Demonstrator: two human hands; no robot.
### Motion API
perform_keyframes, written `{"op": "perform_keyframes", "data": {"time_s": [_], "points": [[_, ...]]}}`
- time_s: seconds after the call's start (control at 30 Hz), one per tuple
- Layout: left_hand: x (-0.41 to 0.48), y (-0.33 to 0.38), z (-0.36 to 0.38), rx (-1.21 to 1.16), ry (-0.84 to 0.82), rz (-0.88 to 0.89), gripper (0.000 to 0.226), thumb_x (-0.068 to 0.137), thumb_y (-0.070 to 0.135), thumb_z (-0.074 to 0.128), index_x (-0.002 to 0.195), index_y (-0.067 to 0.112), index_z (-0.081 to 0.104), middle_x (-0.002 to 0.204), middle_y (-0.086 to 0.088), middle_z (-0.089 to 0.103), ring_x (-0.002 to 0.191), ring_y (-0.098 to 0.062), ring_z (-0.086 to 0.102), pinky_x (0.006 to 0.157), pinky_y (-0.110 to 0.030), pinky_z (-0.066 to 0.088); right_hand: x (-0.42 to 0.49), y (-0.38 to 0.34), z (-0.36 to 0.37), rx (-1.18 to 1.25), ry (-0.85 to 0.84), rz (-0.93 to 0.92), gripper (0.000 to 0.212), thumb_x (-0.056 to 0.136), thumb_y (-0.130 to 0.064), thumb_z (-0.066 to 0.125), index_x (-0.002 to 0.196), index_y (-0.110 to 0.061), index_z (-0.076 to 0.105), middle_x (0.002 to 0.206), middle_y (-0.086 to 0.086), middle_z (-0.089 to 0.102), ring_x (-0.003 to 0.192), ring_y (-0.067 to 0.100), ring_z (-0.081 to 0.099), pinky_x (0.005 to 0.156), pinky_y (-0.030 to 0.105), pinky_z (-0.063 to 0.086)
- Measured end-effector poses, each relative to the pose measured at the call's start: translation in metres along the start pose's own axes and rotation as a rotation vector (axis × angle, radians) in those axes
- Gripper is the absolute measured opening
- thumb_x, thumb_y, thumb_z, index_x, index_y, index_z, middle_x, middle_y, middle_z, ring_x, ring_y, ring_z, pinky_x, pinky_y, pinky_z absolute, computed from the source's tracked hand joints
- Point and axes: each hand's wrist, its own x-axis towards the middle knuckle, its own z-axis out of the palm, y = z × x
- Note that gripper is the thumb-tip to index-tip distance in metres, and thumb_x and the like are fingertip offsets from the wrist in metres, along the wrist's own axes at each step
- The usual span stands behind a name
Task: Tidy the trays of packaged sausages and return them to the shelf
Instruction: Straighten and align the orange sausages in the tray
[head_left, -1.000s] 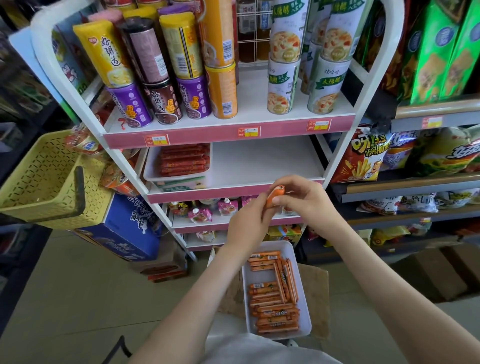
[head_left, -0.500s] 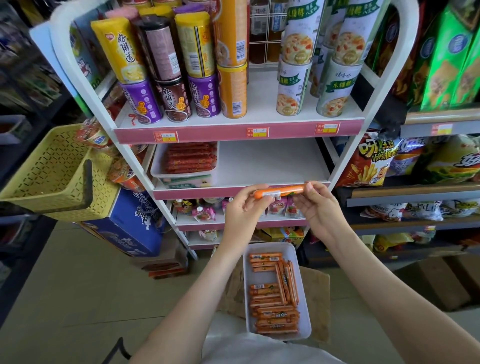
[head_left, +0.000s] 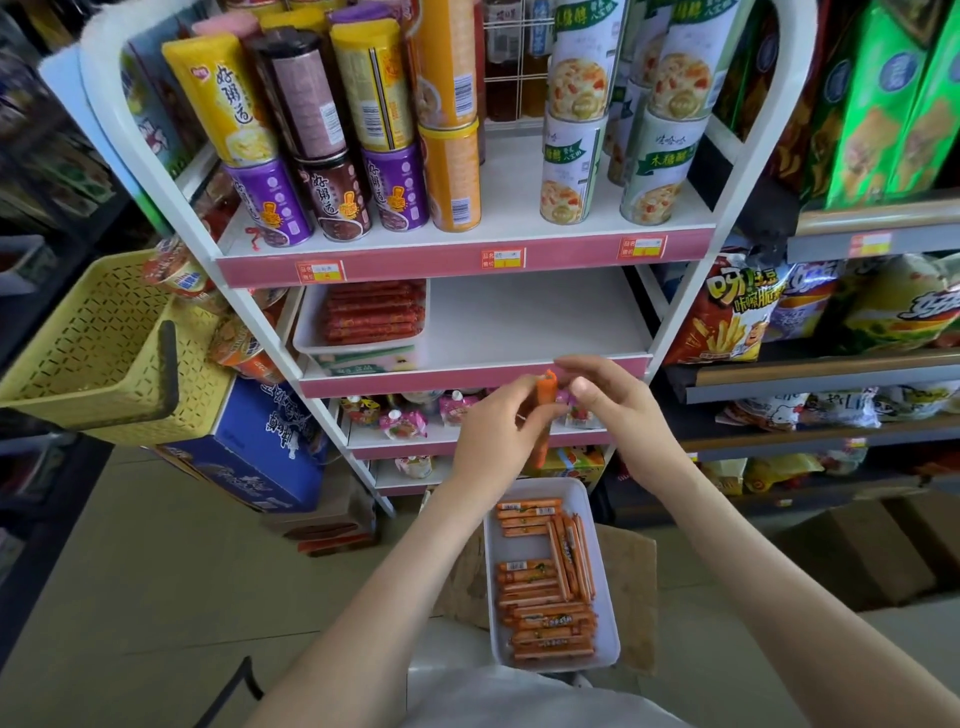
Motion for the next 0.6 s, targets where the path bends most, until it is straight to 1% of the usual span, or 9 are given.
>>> {"op": "perform_keyframes", "data": {"time_s": [0.07,0.13,0.23,0.3,0.37,0.4,0.47,0.53,0.6], "points": [[-0.002,0.0,0.001,0.063,-0.009,0.036,0.017,0.092,0.037,0.056,0.091,0.021,0.056,0.079,0.01,0.055,0.071,-0.004,0.049,0.057,-0.006,0.031,0.001,-0.007,0.004,-0.087,-0.004,-0.097,0.018,0.093,-0.014,0.059,0.108,-0.024,0.062,0.102,-0.006,0.066,0.098,0.008,0.062,0.083,0.022,0.052],[-0.003,-0.003,0.005,0.103,-0.005,0.056,0.021,0.092,0.038,0.057,0.096,0.018,0.06,0.082,0.009,0.059,0.075,-0.007,0.052,0.058,-0.008,0.029,0.001,-0.009,0.009,-0.114,0.022,-0.113,0.012,0.092,-0.009,0.059,0.098,-0.018,0.064,0.091,-0.003,0.066,0.092,0.016,0.064,0.081,0.029,0.054],[-0.003,-0.004,0.009,0.069,-0.024,0.008,0.024,0.089,0.041,0.06,0.099,0.019,0.062,0.083,0.012,0.056,0.074,-0.003,0.05,0.06,-0.008,0.03,0.0,-0.004,0.009,0.051,0.071,-0.035,0.014,0.095,-0.008,0.054,0.087,-0.014,0.064,0.077,-0.003,0.065,0.079,0.014,0.064,0.075,0.025,0.054],[-0.003,-0.006,0.012,-0.02,-0.124,-0.033,0.028,0.089,0.039,0.061,0.108,0.02,0.06,0.09,0.009,0.06,0.079,-0.005,0.056,0.064,-0.009,0.037,0.0,0.001,0.006,0.209,0.106,0.031,0.018,0.097,-0.01,0.05,0.085,-0.007,0.063,0.072,-0.002,0.063,0.074,0.015,0.061,0.074,0.025,0.052],[-0.005,-0.008,0.014,-0.043,-0.269,-0.071,0.031,0.09,0.041,0.059,0.115,0.022,0.057,0.09,0.008,0.062,0.078,-0.006,0.059,0.064,-0.01,0.041,0.001,0.007,0.0,0.328,0.132,0.085,0.022,0.098,-0.01,0.046,0.084,-0.007,0.062,0.07,-0.002,0.062,0.071,0.014,0.06,0.075,0.028,0.051],[-0.007,-0.009,0.016,-0.036,-0.319,-0.09,0.031,0.091,0.043,0.056,0.114,0.022,0.058,0.086,0.007,0.063,0.074,-0.006,0.059,0.061,-0.011,0.042,0.002,0.009,-0.003,0.363,0.144,0.107,0.024,0.099,-0.011,0.045,0.083,-0.007,0.062,0.069,-0.003,0.061,0.069,0.012,0.059,0.074,0.028,0.051],[-0.009,-0.014,0.019,-0.035,-0.351,-0.14,0.025,0.092,0.046,0.052,0.101,0.024,0.061,0.081,0.003,0.065,0.068,-0.008,0.06,0.059,-0.016,0.043,0.004,0.014,-0.009,0.416,0.166,0.146,0.025,0.1,-0.012,0.044,0.082,-0.008,0.061,0.067,-0.005,0.06,0.067,0.008,0.057,0.073,0.026,0.049],[-0.009,-0.017,0.02,-0.099,-0.399,-0.195,0.021,0.093,0.045,0.05,0.087,0.027,0.06,0.079,-0.001,0.067,0.067,-0.012,0.062,0.061,-0.023,0.046,0.007,0.022,-0.012,0.462,0.204,0.199,0.025,0.1,-0.014,0.043,0.082,-0.008,0.06,0.067,-0.005,0.059,0.066,0.007,0.057,0.07,0.024,0.049],[-0.008,-0.019,0.022,-0.169,-0.467,-0.247,0.022,0.095,0.044,0.049,0.081,0.03,0.059,0.073,0.003,0.065,0.068,-0.014,0.062,0.064,-0.028,0.046,0.01,0.034,-0.013,0.484,0.244,0.261,0.023,0.1,-0.018,0.045,0.086,-0.008,0.061,0.068,-0.004,0.059,0.066,0.008,0.058,0.07,0.025,0.051]]}}
